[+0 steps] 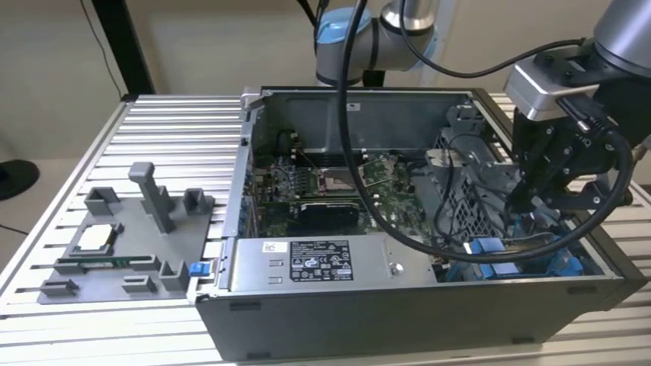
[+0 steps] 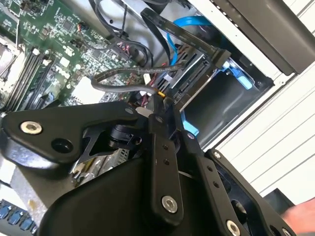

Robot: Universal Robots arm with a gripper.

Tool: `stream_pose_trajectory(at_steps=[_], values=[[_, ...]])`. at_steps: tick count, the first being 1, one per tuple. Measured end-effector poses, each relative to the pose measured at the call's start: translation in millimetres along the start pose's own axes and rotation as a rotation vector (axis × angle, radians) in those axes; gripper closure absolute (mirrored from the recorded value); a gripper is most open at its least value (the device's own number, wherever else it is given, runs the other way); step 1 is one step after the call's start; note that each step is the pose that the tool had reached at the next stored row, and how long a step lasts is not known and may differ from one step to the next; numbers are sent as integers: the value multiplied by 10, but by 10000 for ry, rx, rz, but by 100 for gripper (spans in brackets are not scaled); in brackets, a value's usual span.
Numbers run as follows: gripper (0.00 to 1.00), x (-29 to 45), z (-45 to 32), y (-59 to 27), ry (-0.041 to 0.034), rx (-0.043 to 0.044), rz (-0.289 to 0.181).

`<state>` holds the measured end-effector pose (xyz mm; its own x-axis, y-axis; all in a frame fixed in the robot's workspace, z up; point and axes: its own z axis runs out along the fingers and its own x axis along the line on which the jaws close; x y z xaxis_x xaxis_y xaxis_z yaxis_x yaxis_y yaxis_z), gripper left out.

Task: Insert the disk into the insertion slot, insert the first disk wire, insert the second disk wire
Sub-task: 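Insert the first disk wire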

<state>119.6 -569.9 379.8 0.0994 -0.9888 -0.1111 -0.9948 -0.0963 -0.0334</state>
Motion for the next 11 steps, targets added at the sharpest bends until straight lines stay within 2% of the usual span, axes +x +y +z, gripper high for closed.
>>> stream_pose_trajectory(at_steps=[5, 7, 11], values=[[100, 37, -4, -12, 83, -67, 52], [100, 47, -4, -24, 120, -143, 70], [100, 57, 5, -70, 154, -355, 102]])
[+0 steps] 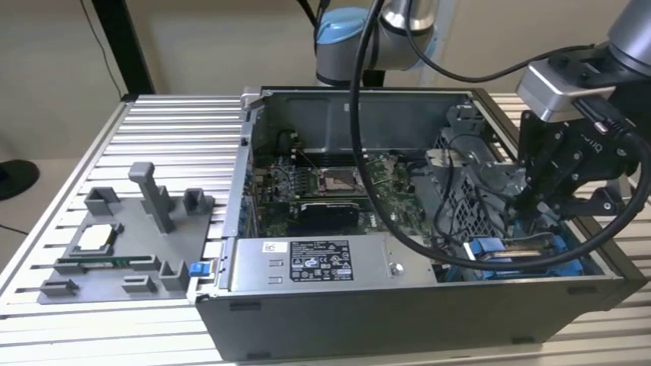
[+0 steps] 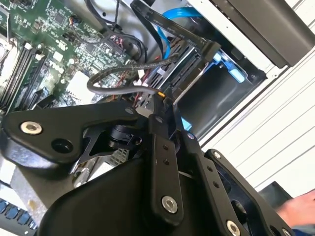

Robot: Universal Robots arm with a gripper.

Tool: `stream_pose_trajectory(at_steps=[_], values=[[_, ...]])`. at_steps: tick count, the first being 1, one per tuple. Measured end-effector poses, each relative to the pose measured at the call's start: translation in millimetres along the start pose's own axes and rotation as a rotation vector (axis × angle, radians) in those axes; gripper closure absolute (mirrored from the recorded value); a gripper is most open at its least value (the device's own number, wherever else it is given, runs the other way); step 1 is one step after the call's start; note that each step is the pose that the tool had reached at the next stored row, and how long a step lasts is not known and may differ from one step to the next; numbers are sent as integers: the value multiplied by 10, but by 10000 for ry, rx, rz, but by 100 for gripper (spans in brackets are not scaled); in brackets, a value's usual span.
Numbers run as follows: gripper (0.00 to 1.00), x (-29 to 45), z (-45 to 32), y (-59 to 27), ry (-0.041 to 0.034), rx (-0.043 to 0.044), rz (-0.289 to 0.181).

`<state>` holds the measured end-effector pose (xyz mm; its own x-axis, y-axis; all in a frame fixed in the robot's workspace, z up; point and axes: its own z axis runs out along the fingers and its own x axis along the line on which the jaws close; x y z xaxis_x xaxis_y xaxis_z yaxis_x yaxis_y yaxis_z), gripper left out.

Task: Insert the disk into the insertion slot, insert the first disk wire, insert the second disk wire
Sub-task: 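Insert the first disk wire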

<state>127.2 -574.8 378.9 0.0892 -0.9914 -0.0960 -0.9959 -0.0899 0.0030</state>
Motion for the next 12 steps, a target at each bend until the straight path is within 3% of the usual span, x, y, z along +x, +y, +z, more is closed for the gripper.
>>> stream_pose_trajectory(at_steps=[4, 12], values=[[100, 6, 17, -47, -8, -176, 25], [100, 17, 55, -128, -31, -400, 89]])
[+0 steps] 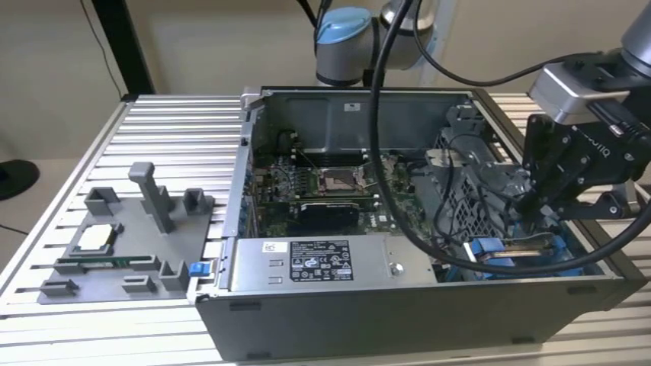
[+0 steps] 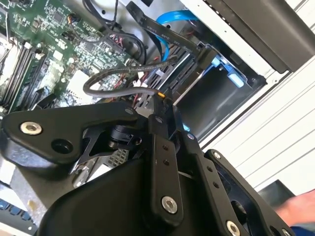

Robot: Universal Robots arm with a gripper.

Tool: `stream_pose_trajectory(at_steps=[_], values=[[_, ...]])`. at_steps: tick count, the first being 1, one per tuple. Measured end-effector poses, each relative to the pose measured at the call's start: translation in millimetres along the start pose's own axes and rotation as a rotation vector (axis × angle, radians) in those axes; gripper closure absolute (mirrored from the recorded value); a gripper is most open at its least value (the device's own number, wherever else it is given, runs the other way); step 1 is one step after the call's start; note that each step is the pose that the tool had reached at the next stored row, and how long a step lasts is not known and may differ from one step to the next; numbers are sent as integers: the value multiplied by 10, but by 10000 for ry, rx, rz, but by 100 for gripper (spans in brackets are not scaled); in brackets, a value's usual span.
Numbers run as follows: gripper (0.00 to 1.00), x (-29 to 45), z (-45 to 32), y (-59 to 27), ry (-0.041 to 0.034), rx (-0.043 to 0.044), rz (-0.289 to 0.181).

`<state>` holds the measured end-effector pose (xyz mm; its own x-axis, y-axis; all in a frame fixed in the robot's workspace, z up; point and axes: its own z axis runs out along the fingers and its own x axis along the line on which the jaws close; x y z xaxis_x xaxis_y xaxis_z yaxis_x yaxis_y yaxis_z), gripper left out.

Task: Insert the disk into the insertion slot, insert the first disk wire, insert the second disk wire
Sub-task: 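Insert the first disk wire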

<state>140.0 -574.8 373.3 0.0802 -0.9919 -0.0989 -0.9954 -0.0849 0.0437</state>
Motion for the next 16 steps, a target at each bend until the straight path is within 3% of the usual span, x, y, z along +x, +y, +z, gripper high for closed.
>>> stream_pose_trajectory(at_steps=[16], values=[[100, 21, 62, -171, -39, -425, 127]])
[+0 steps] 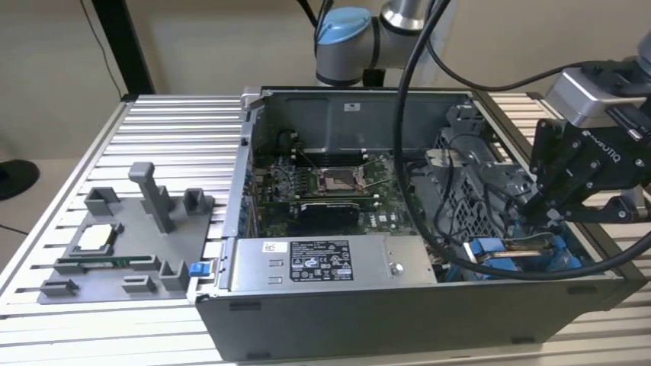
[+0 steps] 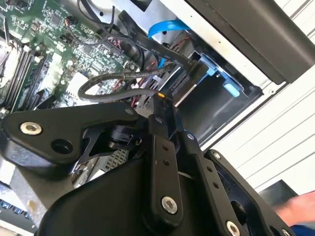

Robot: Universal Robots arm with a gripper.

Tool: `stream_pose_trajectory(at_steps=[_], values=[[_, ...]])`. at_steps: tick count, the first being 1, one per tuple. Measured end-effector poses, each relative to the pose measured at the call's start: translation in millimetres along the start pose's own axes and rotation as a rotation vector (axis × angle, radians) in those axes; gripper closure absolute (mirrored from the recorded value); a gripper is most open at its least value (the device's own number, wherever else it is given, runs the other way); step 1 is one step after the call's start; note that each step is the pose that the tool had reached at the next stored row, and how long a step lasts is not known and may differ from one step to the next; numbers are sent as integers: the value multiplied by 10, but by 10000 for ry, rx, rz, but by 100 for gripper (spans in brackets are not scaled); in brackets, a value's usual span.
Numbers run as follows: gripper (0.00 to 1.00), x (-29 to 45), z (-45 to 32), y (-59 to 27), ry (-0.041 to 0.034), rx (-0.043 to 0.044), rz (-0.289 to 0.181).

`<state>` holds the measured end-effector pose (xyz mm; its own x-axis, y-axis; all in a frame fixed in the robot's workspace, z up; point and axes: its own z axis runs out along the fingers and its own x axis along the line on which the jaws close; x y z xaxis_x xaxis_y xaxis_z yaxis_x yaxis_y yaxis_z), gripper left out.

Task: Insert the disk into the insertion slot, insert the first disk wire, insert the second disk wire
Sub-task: 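Insert the first disk wire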

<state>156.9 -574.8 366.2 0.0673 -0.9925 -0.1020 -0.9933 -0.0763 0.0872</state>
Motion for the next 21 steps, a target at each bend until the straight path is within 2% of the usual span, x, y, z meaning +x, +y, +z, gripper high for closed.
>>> stream_pose_trajectory(at_steps=[9, 12, 15, 21], values=[[100, 4, 28, -10, -49, -152, 422], [100, 5, 34, -20, -61, -232, 505], [100, 8, 34, -62, -67, -384, 528], [100, 19, 23, -213, -86, -743, 564]])
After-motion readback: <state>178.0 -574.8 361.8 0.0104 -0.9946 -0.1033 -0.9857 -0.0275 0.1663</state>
